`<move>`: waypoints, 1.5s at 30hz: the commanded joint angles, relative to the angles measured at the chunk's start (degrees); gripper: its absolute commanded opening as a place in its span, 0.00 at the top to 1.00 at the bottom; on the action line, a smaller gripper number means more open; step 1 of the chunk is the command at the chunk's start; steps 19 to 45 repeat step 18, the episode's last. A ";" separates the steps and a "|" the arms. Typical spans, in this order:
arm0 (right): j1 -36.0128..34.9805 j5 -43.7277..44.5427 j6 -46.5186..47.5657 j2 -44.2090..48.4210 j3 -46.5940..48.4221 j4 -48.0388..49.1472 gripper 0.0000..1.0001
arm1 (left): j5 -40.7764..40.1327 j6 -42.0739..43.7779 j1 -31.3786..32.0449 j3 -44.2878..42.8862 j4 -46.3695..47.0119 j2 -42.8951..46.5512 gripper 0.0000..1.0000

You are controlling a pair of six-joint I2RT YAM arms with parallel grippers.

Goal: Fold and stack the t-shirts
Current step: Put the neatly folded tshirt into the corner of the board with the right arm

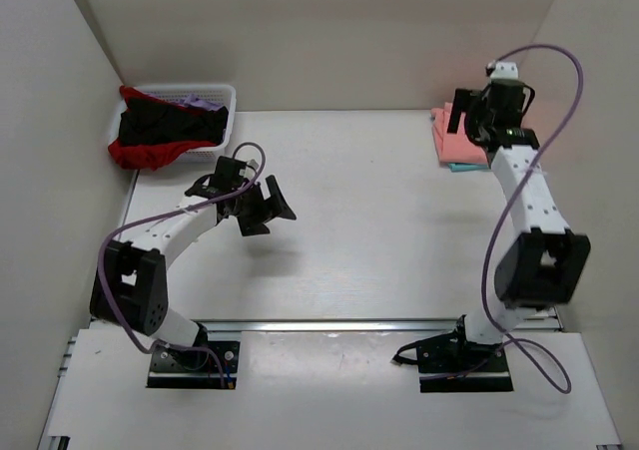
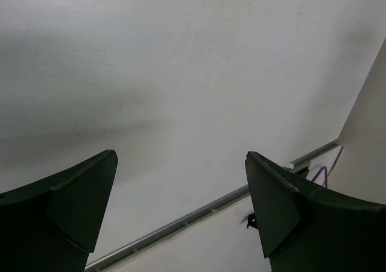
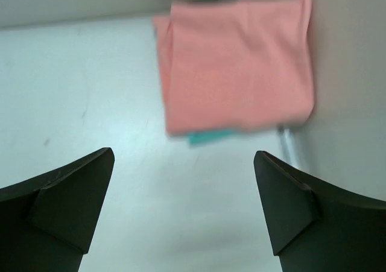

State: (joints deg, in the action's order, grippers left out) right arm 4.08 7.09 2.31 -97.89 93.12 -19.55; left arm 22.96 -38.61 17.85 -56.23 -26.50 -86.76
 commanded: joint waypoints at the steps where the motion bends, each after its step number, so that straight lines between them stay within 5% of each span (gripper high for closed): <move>1: -3.62 -0.87 -12.57 11.80 -13.38 -4.85 0.01 | -2.65 3.63 -0.18 -1.34 -9.51 5.53 0.02; 3: -7.84 -1.37 -14.68 15.52 -18.74 -12.82 0.01 | -4.67 4.33 0.08 -2.04 -14.43 8.61 0.01; 7: -10.57 -19.36 -16.89 21.57 -26.65 -25.16 0.01 | -6.70 4.95 -1.50 -2.22 -19.81 12.93 0.01; 11: -14.09 -20.45 -17.25 31.24 -31.07 -28.69 0.01 | -7.93 5.21 -0.62 -0.82 -23.24 17.41 0.02; 15: -9.71 -28.18 -14.79 35.39 -34.40 -32.13 0.01 | -8.20 2.67 0.70 2.34 -22.63 21.80 0.02; 45: -11.01 -27.05 -14.08 38.03 -34.77 -32.13 0.01 | -7.93 1.17 1.31 5.16 -22.10 24.26 0.01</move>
